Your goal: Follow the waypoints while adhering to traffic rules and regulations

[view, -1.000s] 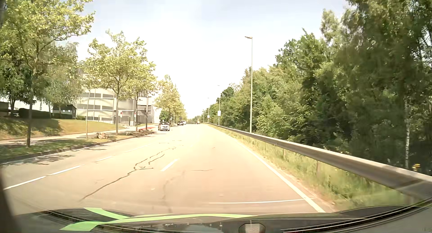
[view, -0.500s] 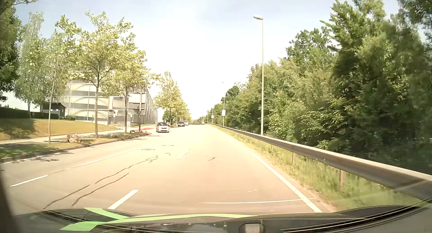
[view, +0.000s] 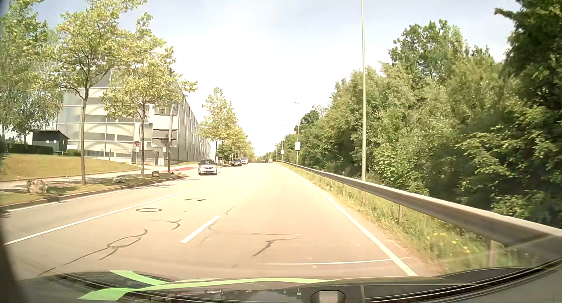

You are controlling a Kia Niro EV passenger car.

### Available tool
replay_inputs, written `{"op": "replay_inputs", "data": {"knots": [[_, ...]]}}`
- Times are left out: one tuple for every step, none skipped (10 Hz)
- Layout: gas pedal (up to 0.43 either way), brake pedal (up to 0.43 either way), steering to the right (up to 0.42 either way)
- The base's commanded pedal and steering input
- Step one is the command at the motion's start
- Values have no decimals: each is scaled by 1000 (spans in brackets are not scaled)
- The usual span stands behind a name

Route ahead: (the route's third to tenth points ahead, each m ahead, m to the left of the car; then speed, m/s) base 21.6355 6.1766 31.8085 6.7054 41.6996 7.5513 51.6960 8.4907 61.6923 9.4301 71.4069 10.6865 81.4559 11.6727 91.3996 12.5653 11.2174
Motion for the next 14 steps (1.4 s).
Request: {"op": "replay_inputs", "data": {"knots": [[138, 0, -18], [138, 0, -18], [138, 0, -18], [138, 0, -17], [138, 0, -18], [138, 0, -17], [138, 0, -17], [138, 0, -17], [138, 0, -17], [138, 0, -16], [138, 0, -16], [138, 0, -16], [138, 0, -16], [138, 0, -16]]}}
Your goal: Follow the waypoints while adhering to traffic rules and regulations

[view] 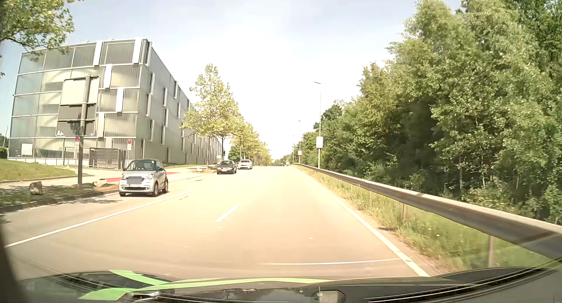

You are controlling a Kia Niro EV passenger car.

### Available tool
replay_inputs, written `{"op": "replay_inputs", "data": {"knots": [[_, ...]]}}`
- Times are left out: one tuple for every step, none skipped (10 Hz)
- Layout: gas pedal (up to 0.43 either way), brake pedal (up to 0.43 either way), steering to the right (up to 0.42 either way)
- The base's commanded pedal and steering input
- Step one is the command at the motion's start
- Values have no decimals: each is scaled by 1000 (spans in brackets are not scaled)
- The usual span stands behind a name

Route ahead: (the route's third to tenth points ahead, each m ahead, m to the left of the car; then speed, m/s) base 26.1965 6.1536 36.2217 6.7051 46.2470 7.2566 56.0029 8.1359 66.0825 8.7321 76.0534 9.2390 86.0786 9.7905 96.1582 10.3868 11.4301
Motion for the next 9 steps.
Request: {"op": "replay_inputs", "data": {"knots": [[138, 0, -16], [138, 0, -16], [150, 0, -15], [150, 0, -14], [150, 0, -13], [150, 0, -12], [150, 0, -12], [150, 0, -12], [150, 0, -12]]}}
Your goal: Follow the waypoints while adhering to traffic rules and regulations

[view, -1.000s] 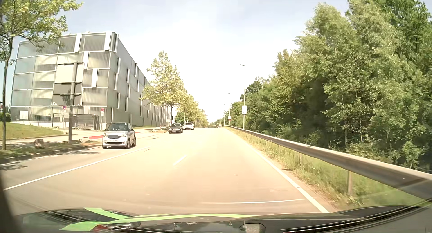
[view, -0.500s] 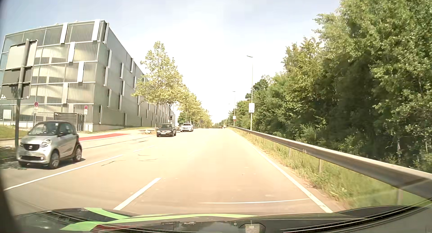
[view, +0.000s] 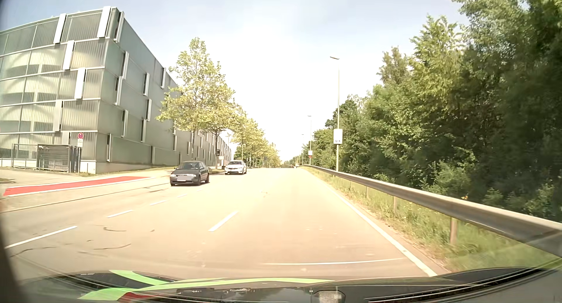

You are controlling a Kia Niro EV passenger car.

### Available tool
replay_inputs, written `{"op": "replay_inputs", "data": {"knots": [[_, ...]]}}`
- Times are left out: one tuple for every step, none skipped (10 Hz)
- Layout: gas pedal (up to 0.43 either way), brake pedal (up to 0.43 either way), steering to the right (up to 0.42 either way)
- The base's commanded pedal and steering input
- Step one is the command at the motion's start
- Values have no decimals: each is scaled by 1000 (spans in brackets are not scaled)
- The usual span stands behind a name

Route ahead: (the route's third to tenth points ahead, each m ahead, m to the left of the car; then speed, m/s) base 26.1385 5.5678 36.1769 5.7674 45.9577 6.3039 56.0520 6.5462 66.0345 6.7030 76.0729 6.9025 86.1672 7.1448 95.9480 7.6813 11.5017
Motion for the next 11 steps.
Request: {"op": "replay_inputs", "data": {"knots": [[150, 0, -11], [150, 0, -9], [150, 0, -8], [150, 0, -7], [150, 0, -6], [150, 0, -5], [150, 0, -4], [150, 0, -3], [150, 0, -2], [150, 0, -2], [150, 0, -2]]}}
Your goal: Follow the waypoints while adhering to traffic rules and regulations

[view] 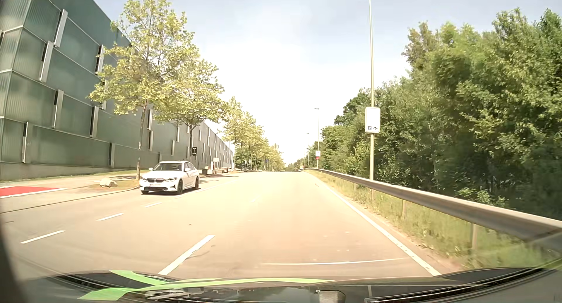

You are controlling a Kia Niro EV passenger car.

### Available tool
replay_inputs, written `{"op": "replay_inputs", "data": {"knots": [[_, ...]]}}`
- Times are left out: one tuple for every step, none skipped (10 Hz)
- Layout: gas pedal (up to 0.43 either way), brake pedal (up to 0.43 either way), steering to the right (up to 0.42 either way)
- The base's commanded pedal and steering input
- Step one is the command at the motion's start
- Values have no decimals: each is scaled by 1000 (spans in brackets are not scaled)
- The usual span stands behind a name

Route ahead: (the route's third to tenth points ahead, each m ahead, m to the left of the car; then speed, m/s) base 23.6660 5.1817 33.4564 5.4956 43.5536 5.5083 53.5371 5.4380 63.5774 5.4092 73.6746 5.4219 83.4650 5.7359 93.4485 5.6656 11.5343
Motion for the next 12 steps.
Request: {"op": "replay_inputs", "data": {"knots": [[150, 0, -2], [150, 0, -2], [150, 0, -3], [150, 0, -3], [150, 0, -4], [150, 0, -3], [150, 0, -4], [150, 0, -4], [150, 0, -4], [150, 0, -4], [150, 0, -4], [157, 0, -4]]}}
